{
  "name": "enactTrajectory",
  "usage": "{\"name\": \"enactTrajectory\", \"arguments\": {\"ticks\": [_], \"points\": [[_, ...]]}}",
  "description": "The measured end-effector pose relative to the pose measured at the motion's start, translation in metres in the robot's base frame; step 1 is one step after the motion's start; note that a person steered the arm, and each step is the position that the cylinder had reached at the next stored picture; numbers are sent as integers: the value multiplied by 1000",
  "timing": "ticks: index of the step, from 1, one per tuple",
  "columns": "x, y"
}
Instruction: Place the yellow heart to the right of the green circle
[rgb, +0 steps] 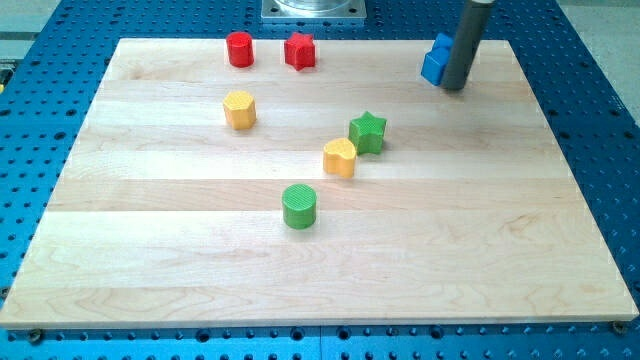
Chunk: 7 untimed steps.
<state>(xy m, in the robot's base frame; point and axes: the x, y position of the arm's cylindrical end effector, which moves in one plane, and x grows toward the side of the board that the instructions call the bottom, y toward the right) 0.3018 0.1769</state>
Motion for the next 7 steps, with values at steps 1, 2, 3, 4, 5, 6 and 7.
{"name": "enactTrajectory", "arguments": {"ticks": [1, 2, 3, 4, 5, 6, 7], "points": [[13, -94], [13, -157], [12, -160], [8, -160], [7, -161], [46, -180], [101, -179]]}}
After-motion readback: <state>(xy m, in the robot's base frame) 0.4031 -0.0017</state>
